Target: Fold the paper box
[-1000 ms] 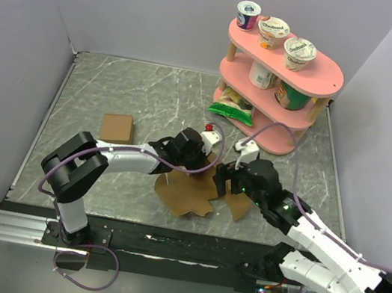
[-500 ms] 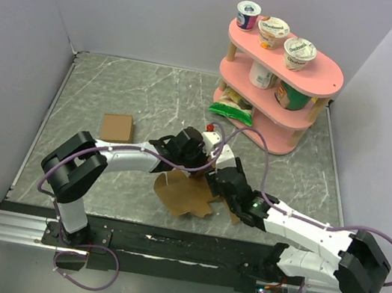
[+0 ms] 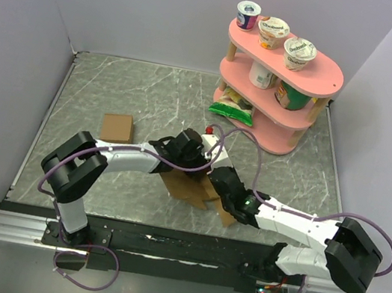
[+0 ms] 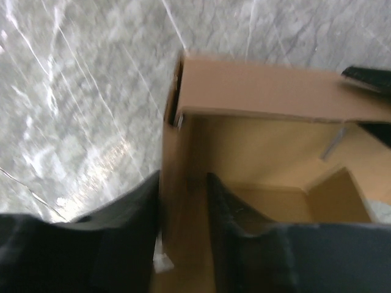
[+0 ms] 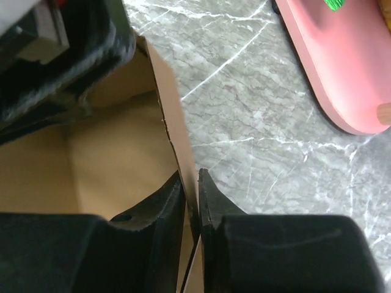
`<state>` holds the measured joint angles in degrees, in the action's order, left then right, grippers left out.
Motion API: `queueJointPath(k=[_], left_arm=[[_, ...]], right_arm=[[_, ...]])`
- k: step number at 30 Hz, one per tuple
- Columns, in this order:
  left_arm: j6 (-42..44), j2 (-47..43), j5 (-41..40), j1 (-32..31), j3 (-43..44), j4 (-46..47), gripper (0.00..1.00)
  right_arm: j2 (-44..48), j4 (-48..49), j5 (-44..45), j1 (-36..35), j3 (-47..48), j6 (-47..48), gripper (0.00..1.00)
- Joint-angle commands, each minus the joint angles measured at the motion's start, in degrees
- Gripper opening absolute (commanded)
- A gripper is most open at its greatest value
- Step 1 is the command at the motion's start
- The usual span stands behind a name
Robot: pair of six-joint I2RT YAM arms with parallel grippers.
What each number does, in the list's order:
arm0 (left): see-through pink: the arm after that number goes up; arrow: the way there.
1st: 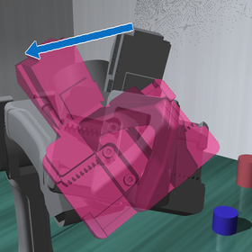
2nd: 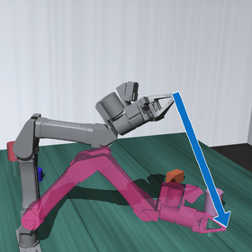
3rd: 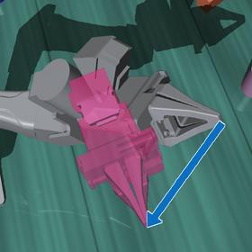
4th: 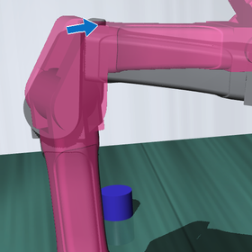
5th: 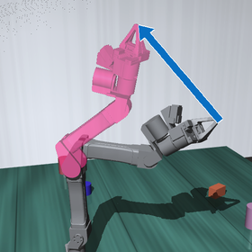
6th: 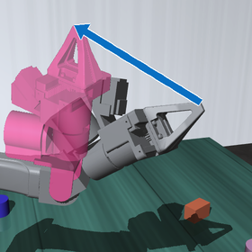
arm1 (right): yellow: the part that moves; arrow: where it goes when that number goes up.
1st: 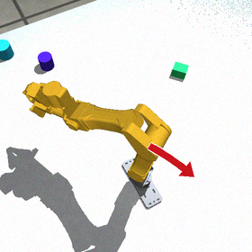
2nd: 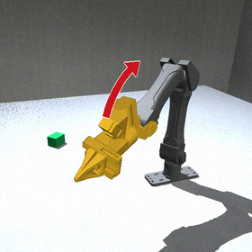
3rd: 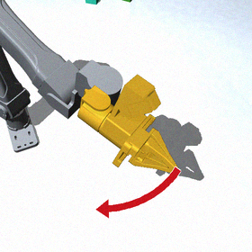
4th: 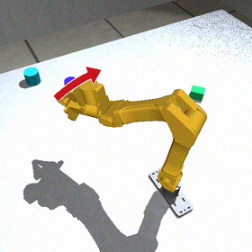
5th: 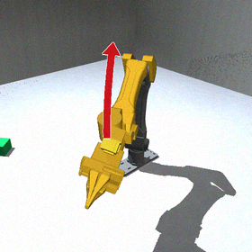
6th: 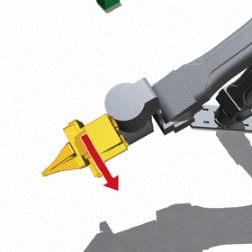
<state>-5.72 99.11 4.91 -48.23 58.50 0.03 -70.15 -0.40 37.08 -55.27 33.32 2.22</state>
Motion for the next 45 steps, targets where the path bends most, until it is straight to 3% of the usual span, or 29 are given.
queueJointPath(k=[1,7,20,26,39,45], left_arm=[[-1.5,-2.3,1.2,0.1,-2.0,-0.5,0.43],[-2.7,-3.0,1.7,0.7,-5.9,7.8,0.40],[-3.8,-3.9,4.1,1.6,-7.3,15.0,0.40],[-3.3,-2.3,2.8,1.6,-6.9,15.0,0.32],[-0.9,-1.5,-8.5,-3.2,-9.8,20.3,0.10],[-0.2,1.0,-23.8,-7.1,-8.0,17.3,0.01]], right_arm=[[0.2,3.0,3.2,-0.7,0.4,1.9,0.20],[-1.0,3.7,4.5,-2.9,1.0,3.4,0.19],[-5.5,4.4,8.0,-6.9,2.8,4.5,0.17],[-3.9,4.5,7.7,-7.1,2.3,4.1,0.17],[-3.4,3.0,6.3,-7.8,3.0,2.1,0.09],[-2.2,2.5,6.2,-7.9,2.3,0.2,0.08]])
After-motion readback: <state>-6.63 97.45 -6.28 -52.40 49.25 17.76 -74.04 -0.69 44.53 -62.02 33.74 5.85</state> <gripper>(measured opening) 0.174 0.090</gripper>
